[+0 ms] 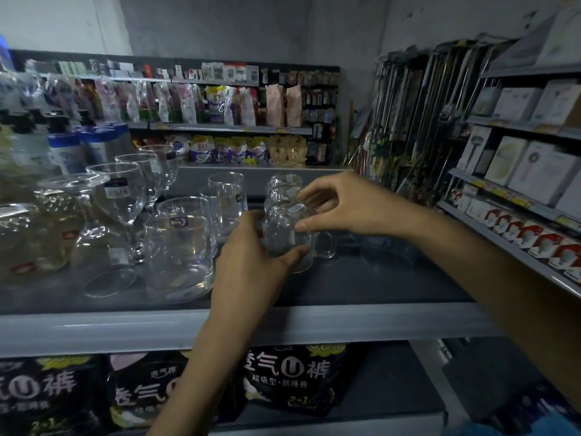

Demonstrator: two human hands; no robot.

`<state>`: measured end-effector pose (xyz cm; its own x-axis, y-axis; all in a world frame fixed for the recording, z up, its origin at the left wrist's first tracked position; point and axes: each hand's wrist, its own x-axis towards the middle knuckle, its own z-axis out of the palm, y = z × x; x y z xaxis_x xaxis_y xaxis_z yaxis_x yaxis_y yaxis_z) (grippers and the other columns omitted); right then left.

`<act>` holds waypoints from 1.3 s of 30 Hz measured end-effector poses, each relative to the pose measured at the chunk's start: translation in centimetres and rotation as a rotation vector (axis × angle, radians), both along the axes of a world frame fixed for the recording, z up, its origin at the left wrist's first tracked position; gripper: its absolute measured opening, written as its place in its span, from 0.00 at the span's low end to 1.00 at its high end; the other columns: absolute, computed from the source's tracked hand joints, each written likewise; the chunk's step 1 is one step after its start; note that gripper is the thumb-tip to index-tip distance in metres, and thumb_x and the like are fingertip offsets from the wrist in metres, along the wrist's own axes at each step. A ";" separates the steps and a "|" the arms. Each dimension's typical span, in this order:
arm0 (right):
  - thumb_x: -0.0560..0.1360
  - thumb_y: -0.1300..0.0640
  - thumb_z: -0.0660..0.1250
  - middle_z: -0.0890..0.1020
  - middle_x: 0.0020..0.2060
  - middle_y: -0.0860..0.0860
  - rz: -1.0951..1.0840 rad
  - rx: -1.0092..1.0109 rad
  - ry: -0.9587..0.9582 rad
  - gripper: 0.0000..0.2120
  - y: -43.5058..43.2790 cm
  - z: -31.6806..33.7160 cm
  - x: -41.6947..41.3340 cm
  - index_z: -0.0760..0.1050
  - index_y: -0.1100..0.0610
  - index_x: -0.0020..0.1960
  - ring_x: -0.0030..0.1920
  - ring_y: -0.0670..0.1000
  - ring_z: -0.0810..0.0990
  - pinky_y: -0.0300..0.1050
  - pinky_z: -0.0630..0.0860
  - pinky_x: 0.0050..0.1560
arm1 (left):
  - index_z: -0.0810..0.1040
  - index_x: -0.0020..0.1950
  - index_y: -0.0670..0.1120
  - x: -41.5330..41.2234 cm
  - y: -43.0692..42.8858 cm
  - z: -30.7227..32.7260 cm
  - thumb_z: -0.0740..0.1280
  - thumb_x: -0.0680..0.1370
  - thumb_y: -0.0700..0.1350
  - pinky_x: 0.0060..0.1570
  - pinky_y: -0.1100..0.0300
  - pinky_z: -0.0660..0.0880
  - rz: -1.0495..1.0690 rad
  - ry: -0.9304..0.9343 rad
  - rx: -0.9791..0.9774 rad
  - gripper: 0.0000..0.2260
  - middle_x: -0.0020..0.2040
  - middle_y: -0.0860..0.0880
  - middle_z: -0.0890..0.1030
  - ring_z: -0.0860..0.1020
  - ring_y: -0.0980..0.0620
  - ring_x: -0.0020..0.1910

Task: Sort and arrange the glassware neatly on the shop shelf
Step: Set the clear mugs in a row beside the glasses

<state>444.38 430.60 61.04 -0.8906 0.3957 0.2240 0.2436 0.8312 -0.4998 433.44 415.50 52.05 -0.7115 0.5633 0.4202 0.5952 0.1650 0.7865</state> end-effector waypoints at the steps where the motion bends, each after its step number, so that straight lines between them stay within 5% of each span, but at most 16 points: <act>1: 0.69 0.45 0.80 0.82 0.57 0.44 -0.007 0.011 0.007 0.31 -0.1 -0.2 0.0 0.78 0.54 0.68 0.55 0.40 0.81 0.42 0.79 0.62 | 0.69 0.71 0.53 -0.1 0.1 -0.1 0.81 0.67 0.59 0.56 0.47 0.80 0.005 0.008 0.001 0.37 0.57 0.55 0.80 0.81 0.50 0.56; 16: 0.73 0.42 0.75 0.83 0.58 0.46 -0.144 -0.043 0.181 0.25 -1.2 -1.6 1.6 0.78 0.50 0.67 0.54 0.41 0.83 0.46 0.80 0.61 | 0.67 0.74 0.53 -0.4 0.0 -0.5 0.81 0.68 0.58 0.57 0.50 0.80 -0.038 0.038 0.035 0.39 0.62 0.55 0.79 0.80 0.54 0.56; 21: 0.80 0.53 0.70 0.77 0.66 0.44 -0.269 0.002 0.393 0.23 -4.6 -6.2 2.8 0.72 0.47 0.73 0.62 0.45 0.78 0.48 0.79 0.64 | 0.70 0.74 0.53 -0.2 -0.4 -0.1 0.79 0.72 0.54 0.54 0.62 0.76 -0.090 -0.047 0.083 0.34 0.51 0.67 0.73 0.74 0.70 0.49; 25: 0.83 0.54 0.65 0.72 0.71 0.44 -0.429 0.032 0.403 0.25 -7.5 -9.7 3.3 0.65 0.49 0.78 0.67 0.47 0.74 0.41 0.72 0.66 | 0.70 0.73 0.55 0.1 -0.6 -0.2 0.77 0.73 0.56 0.47 0.73 0.71 -0.085 -0.035 0.120 0.31 0.54 0.67 0.75 0.74 0.71 0.51; 30: 0.84 0.51 0.60 0.70 0.76 0.49 -0.593 0.145 0.339 0.27 -8.3 -10.4 3.5 0.60 0.52 0.81 0.67 0.53 0.78 0.47 0.75 0.59 | 0.68 0.75 0.55 0.7 -0.4 -0.3 0.78 0.70 0.62 0.57 0.58 0.76 0.000 0.086 0.043 0.37 0.67 0.55 0.78 0.77 0.58 0.62; 39: 0.81 0.54 0.61 0.84 0.61 0.52 -0.719 0.188 0.241 0.23 -9.0 -9.7 2.9 0.69 0.52 0.76 0.55 0.57 0.84 0.49 0.76 0.48 | 0.67 0.75 0.54 0.6 -0.2 -0.4 0.77 0.69 0.65 0.55 0.52 0.80 0.082 0.151 -0.106 0.40 0.62 0.53 0.82 0.82 0.52 0.56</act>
